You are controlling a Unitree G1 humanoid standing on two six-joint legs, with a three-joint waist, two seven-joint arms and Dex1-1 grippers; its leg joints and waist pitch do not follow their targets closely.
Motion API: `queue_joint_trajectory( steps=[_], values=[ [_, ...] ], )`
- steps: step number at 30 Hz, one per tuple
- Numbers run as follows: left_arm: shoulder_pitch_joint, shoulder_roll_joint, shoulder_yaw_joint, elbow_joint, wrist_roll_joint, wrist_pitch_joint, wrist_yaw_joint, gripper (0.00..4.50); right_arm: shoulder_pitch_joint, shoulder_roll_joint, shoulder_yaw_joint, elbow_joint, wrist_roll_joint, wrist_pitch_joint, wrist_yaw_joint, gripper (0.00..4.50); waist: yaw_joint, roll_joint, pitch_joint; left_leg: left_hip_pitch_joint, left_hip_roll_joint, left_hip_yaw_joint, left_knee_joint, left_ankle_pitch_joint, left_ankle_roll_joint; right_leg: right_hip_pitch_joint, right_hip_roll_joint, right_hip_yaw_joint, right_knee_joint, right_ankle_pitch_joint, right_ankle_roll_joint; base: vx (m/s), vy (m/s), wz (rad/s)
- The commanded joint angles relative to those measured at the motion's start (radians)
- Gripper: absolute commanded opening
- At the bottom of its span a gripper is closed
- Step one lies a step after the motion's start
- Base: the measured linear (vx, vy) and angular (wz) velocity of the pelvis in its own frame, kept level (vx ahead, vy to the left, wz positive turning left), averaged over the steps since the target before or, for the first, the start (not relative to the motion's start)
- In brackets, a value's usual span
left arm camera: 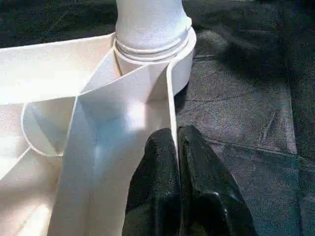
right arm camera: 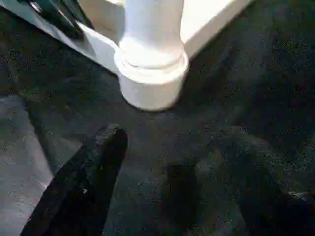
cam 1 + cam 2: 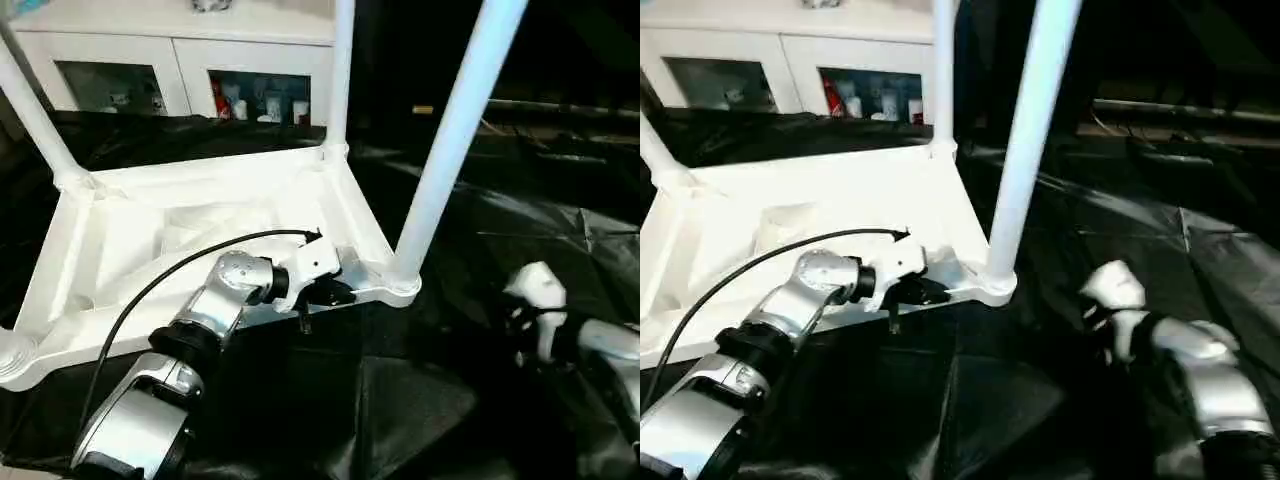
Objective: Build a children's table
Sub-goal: Rotate table base
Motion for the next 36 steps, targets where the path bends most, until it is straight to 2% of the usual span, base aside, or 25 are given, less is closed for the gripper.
queue_joint_trajectory(
  steps=[1,3,6,8,11,12,13,14,16,18,19,20,22,23,24,25,26,27,28,29,30,31,33,35,36],
  values=[
    [0.036,-0.005,-0.017,0.027,-0.013,-0.021,-0.028,0.0,0.013,-0.001,0.012,-0.061,0.044,0.025,0.029,3.27,0.005,-0.027,-0.035,-0.004,0.025,-0.007,-0.053,-0.19,0.123,0.035,-0.042,0.026,-0.068,-0.189,-0.222,0.0,0.0,0.0],
    [0.038,-0.003,-0.019,0.025,-0.016,-0.026,-0.033,0.0,0.023,-0.003,0.023,-0.082,0.057,0.035,0.04,3.27,0.007,-0.027,-0.037,-0.006,0.025,-0.007,-0.049,-0.141,0.138,0.037,-0.04,0.025,-0.058,-0.11,-0.237,0.0,0.0,0.0],
    [0.041,-0.002,-0.02,0.024,-0.016,-0.032,-0.038,0.0,0.033,0.017,0.033,-0.114,0.068,0.058,0.047,3.27,0.008,-0.027,-0.039,-0.006,0.024,-0.006,-0.045,-0.111,0.154,0.038,-0.04,0.023,-0.052,-0.053,-0.257,0.0,0.0,0.0],
    [0.043,-0.005,-0.01,0.021,-0.015,-0.044,-0.018,0.0,0.042,0.035,0.057,-0.143,0.073,0.072,0.059,3.27,0.008,-0.028,-0.037,-0.007,0.024,-0.006,-0.046,-0.121,0.156,0.038,-0.04,0.023,-0.053,-0.067,-0.256,0.0,0.0,0.0],
    [0.049,-0.016,0.023,-0.01,-0.062,0.002,-0.036,0.0,0.042,0.058,0.078,-0.175,0.085,0.094,0.054,3.27,0.009,-0.027,-0.035,-0.005,0.025,-0.006,-0.05,-0.149,0.134,0.037,-0.042,0.024,-0.057,-0.129,-0.248,0.0,0.0,0.0],
    [0.057,-0.014,0.035,-0.047,-0.09,0.048,-0.064,0.45,0.041,0.073,0.092,-0.191,0.093,0.106,0.049,3.34,0.008,-0.025,-0.034,-0.005,0.025,-0.006,-0.052,-0.156,0.125,0.036,-0.043,0.025,-0.059,-0.148,-0.244,0.0,0.0,0.0],
    [0.066,-0.011,0.047,-0.079,-0.109,0.072,-0.07,0.56,0.037,0.088,0.105,-0.196,0.091,0.11,0.038,3.34,0.008,-0.024,-0.036,-0.003,0.027,-0.007,-0.052,-0.153,0.12,0.036,-0.043,0.025,-0.057,-0.145,-0.245,0.0,0.0,0.0],
    [0.074,-0.009,0.058,-0.107,-0.125,0.093,-0.072,0.56,0.032,0.102,0.115,-0.194,0.084,0.107,0.024,3.34,0.007,-0.024,-0.037,-0.004,0.027,-0.007,-0.052,-0.14,0.116,0.036,-0.042,0.025,-0.052,-0.118,-0.254,0.0,0.0,0.0],
    [0.093,0.002,0.075,-0.163,-0.15,0.123,-0.075,0.69,0.015,0.145,0.124,-0.179,0.071,0.102,-0.02,3.34,0.01,-0.016,-0.044,0.004,0.028,-0.005,-0.047,-0.115,0.116,0.033,-0.042,0.027,-0.045,-0.057,-0.274,0.0,0.0,0.0],
    [0.119,0.025,0.097,-0.231,-0.17,0.153,-0.067,0.85,-0.015,0.206,0.125,-0.143,0.052,0.097,-0.086,3.34,0.006,-0.019,-0.05,-0.005,0.024,-0.007,-0.036,-0.015,0.137,0.035,-0.033,0.026,-0.023,0.135,-0.306,0.0,0.0,0.0],
    [0.134,0.039,0.11,-0.265,-0.181,0.175,-0.061,0.97,-0.028,0.235,0.126,-0.125,0.047,0.098,-0.113,3.34,0.007,-0.019,-0.054,-0.005,0.023,-0.007,-0.031,0.017,0.143,0.036,-0.032,0.026,-0.015,0.187,-0.314,0.0,0.0,0.0],
    [0.152,0.058,0.126,-0.306,-0.192,0.204,-0.055,1.0,-0.043,0.266,0.127,-0.104,0.048,0.104,-0.134,3.34,0.001,-0.019,-0.051,-0.012,0.019,-0.007,-0.029,0.057,0.158,0.034,-0.03,0.025,-0.009,0.243,-0.324,0.0,0.0,0.0],
    [0.181,0.084,0.148,-0.361,-0.205,0.241,-0.05,1.25,-0.059,0.299,0.136,-0.084,0.049,0.107,-0.157,3.34,0.001,-0.015,-0.043,-0.004,0.022,0.0,-0.032,-0.018,0.151,0.028,-0.03,0.024,-0.019,0.166,-0.334,0.0,0.0,0.0],
    [0.191,0.092,0.155,-0.378,-0.209,0.251,-0.047,1.25,-0.063,0.308,0.139,-0.079,0.047,0.107,-0.164,3.34,0.001,-0.022,-0.042,-0.002,0.024,0.001,-0.033,-0.038,0.144,0.028,-0.031,0.025,-0.019,0.141,-0.331,0.0,0.0,0.0],
    [0.213,0.106,0.169,-0.415,-0.214,0.27,-0.037,1.36,-0.07,0.324,0.148,-0.069,0.043,0.103,-0.172,3.34,0.004,-0.016,-0.04,-0.001,0.027,0.0,-0.037,-0.068,0.124,0.028,-0.033,0.026,-0.021,0.094,-0.323,0.0,0.0,0.0],
    [0.254,0.126,0.192,-0.475,-0.226,0.298,-0.026,1.43,-0.083,0.354,0.152,-0.049,0.037,0.091,-0.201,3.34,0.003,-0.016,-0.037,-0.003,0.026,0.0,-0.039,-0.079,0.115,0.028,-0.031,0.027,-0.023,0.073,-0.314,0.0,0.0,0.0],
    [0.289,0.141,0.211,-0.525,-0.238,0.319,-0.014,1.49,-0.095,0.379,0.151,-0.032,0.036,0.082,-0.226,3.34,0.005,-0.025,-0.039,-0.001,0.03,0.0,-0.039,-0.088,0.104,0.028,-0.034,0.026,-0.022,0.059,-0.312,0.0,0.0,0.0],
    [0.324,0.154,0.229,-0.575,-0.252,0.34,-0.001,1.56,-0.107,0.403,0.148,-0.015,0.037,0.073,-0.255,3.34,0.001,-0.016,-0.035,-0.004,0.028,-0.002,-0.044,-0.104,0.076,0.027,-0.033,0.026,-0.022,0.018,-0.295,0.0,0.0,0.0],
    [0.324,0.154,0.229,-0.575,-0.252,0.34,-0.001,1.7,-0.107,0.403,0.148,-0.015,0.037,0.073,-0.255,3.34,0.0,-0.014,-0.033,0.001,0.027,0.0,-0.045,-0.117,0.062,0.023,-0.028,0.028,-0.026,0.009,-0.288,0.0,0.0,0.0],
    [0.352,0.161,0.245,-0.616,-0.263,0.358,0.015,1.7,-0.116,0.424,0.136,-0.001,0.033,0.066,-0.285,3.34,0.001,-0.019,-0.035,0.005,0.028,0.001,-0.044,-0.118,0.057,0.022,-0.027,0.028,-0.025,0.014,-0.287,0.0,0.0,0.0],
    [0.421,0.168,0.293,-0.699,-0.281,0.37,0.057,1.81,-0.142,0.469,0.108,0.041,0.019,0.043,-0.367,3.34,0.001,-0.024,-0.032,-0.004,0.028,-0.001,-0.046,-0.118,0.047,0.025,-0.031,0.03,-0.02,0.013,-0.287,0.0,0.0,0.0],
    [0.421,0.168,0.293,-0.699,-0.281,0.37,0.057,1.9,-0.142,0.469,0.108,0.041,0.019,0.043,-0.367,3.34,0.001,-0.02,-0.031,-0.003,0.029,-0.001,-0.048,-0.128,0.039,0.024,-0.032,0.03,-0.021,0.0,-0.284,0.0,0.0,0.0],
    [0.477,0.177,0.321,-0.761,-0.292,0.384,0.081,2.15,-0.166,0.497,0.079,0.083,0.01,0.019,-0.439,3.34,0.001,-0.025,-0.027,-0.001,0.028,0.0,-0.05,-0.154,0.02,0.02,-0.031,0.032,-0.025,-0.049,-0.261,0.0,0.0,0.0],
    [0.556,0.191,0.346,-0.831,-0.308,0.417,0.095,2.15,-0.211,0.522,0.026,0.16,-0.002,-0.02,-0.57,3.34,0.001,-0.025,-0.025,0.006,0.027,0.002,-0.051,-0.166,0.003,0.013,-0.027,0.033,-0.028,-0.073,-0.247,0.0,0.0,0.0],
    [0.597,0.201,0.356,-0.859,-0.313,0.429,0.097,2.32,-0.236,0.529,-0.002,0.202,-0.007,-0.036,-0.634,3.34,-0.002,-0.025,-0.024,-0.002,0.025,0.0,-0.056,-0.173,-0.011,0.017,-0.028,0.032,-0.029,-0.1,-0.238,0.0,0.0,0.0]
  ],
)
